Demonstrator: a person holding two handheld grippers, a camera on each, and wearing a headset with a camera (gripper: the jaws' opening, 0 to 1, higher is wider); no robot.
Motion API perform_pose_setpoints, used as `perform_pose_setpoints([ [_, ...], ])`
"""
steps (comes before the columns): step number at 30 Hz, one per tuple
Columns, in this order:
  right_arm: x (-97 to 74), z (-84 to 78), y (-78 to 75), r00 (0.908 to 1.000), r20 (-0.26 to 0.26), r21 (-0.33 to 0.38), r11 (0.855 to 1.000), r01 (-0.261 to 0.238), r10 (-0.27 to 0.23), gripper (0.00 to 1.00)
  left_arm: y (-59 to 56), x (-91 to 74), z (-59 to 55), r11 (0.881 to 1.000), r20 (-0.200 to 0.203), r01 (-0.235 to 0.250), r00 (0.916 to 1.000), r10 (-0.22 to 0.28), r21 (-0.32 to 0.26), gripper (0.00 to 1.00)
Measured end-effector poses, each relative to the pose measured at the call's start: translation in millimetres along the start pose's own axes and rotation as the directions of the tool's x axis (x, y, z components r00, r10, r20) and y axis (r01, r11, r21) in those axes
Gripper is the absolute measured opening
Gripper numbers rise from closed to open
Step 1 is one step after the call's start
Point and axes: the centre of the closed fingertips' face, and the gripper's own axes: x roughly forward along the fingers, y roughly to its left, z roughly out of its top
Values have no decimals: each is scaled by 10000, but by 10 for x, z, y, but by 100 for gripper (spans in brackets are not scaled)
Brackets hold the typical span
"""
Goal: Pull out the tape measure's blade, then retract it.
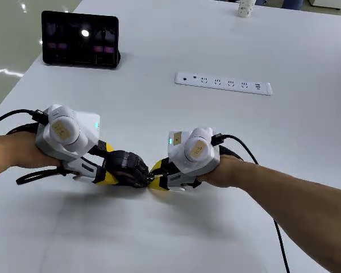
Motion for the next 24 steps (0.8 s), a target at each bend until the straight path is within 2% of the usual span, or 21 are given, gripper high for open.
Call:
perform_pose_setpoints([
  [13, -72, -63, 12, 9999, 71, -72, 9999, 109, -108, 10, -1, 3, -3, 10000, -82, 57, 10000, -57, 14, 26],
  [24, -159, -148, 22, 9999, -87, -58, 9999, 127, -127, 10, 0, 8, -6, 9999, -53, 104, 9999, -105, -119, 26],
])
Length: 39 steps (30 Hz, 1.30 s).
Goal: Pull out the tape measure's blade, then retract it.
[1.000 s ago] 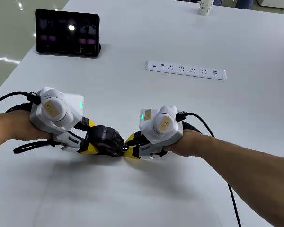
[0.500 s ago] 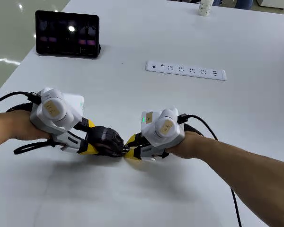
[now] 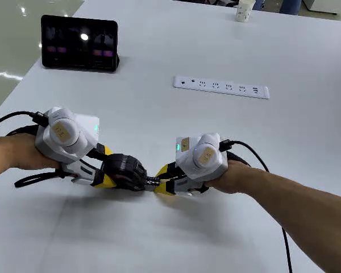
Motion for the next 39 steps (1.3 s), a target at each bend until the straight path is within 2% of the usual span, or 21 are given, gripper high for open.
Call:
perform_pose_setpoints([
  [28, -147, -222, -7, 9994, -325, 121, 9998, 155, -151, 10, -4, 11, -19, 9998, -214, 130, 9997, -133, -151, 26],
  [39, -268, -299, 2, 9988, -411, 150, 9995, 284, -277, 10, -6, 8, -18, 9996, -227, 160, 9996, -165, -247, 26],
])
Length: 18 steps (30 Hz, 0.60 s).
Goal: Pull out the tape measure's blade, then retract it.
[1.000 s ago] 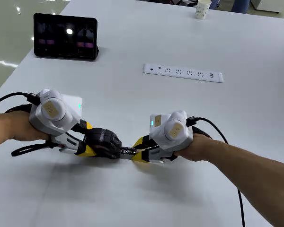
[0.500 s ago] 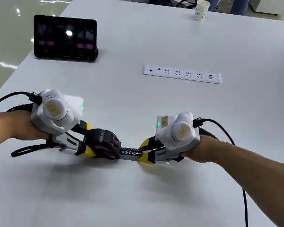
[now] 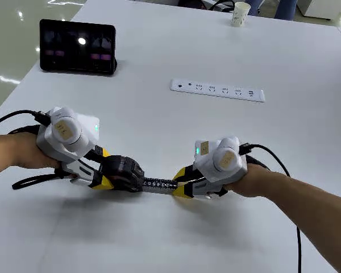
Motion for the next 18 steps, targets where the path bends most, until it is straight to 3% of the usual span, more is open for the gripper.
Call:
perform_pose_setpoints([
  [18, -162, -168, -4, 9997, -209, 91, 9998, 151, -149, 10, 1, 5, -8, 9998, -14, 83, 10000, -83, -178, 26],
])
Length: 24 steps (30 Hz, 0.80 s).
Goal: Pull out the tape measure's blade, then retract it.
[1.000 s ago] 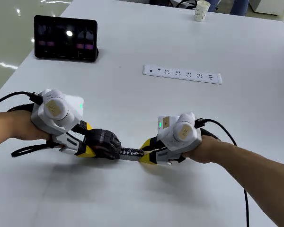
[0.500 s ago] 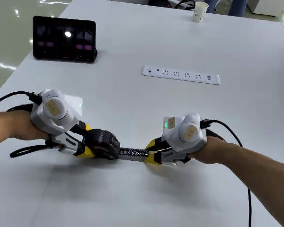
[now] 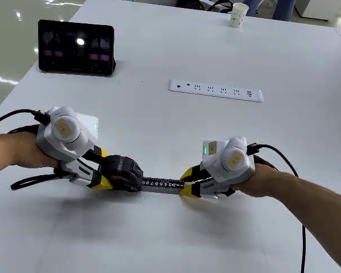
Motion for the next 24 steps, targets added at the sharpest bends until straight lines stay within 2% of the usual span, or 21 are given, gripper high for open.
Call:
perform_pose_setpoints([
  [24, -199, -221, 18, 9992, -318, 181, 9996, 232, -226, 10, -7, 3, -1, 10000, -48, 58, 10000, -58, -26, 27],
])
